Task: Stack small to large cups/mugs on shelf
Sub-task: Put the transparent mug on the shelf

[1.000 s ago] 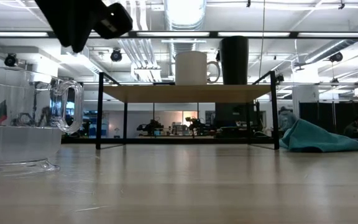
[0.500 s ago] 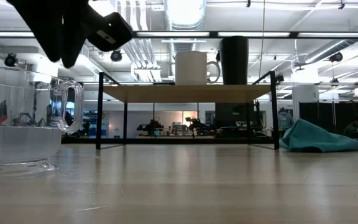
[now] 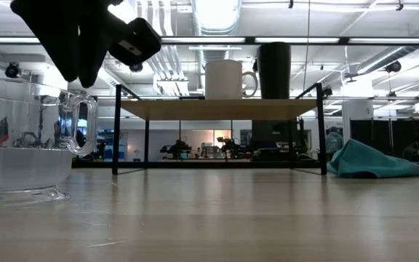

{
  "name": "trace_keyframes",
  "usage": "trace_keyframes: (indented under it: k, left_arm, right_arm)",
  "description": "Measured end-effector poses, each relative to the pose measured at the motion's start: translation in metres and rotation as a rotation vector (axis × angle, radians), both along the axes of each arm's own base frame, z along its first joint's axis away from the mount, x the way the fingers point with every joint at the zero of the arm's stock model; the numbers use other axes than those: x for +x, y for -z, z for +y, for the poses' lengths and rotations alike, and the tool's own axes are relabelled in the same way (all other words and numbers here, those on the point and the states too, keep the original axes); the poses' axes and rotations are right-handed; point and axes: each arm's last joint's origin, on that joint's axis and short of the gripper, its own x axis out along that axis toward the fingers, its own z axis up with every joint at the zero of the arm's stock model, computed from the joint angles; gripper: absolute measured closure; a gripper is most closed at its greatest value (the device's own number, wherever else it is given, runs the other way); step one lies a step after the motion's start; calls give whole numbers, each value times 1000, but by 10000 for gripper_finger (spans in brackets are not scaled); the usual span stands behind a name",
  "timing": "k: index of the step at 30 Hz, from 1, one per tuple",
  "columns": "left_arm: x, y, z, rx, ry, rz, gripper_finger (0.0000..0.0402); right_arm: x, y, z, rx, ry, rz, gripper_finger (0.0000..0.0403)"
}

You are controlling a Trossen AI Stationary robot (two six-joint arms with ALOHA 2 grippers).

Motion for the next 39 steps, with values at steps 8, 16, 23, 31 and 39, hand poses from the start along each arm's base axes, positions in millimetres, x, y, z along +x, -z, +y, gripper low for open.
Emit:
trace_keyframes:
  k: [8, 16, 23, 31, 39]
  left_arm:
    - [4, 10, -2, 40, 90, 9, 354]
    - [6, 17, -2, 52, 96, 32, 354]
    - [9, 26, -2, 73, 117, 51, 357]
    - [4, 21, 1, 95, 101, 70, 398]
    - [-18, -26, 14, 282, 87, 256, 401]
  right_arm:
    - [0, 0, 0, -2, -3, -2, 312]
    - [0, 0, 0, -4, -5, -2, 318]
    - [0, 0, 0, -5, -5, -2, 319]
    - [0, 0, 0, -5, -5, -2, 314]
    - [0, 0, 0, -11, 1, -5, 318]
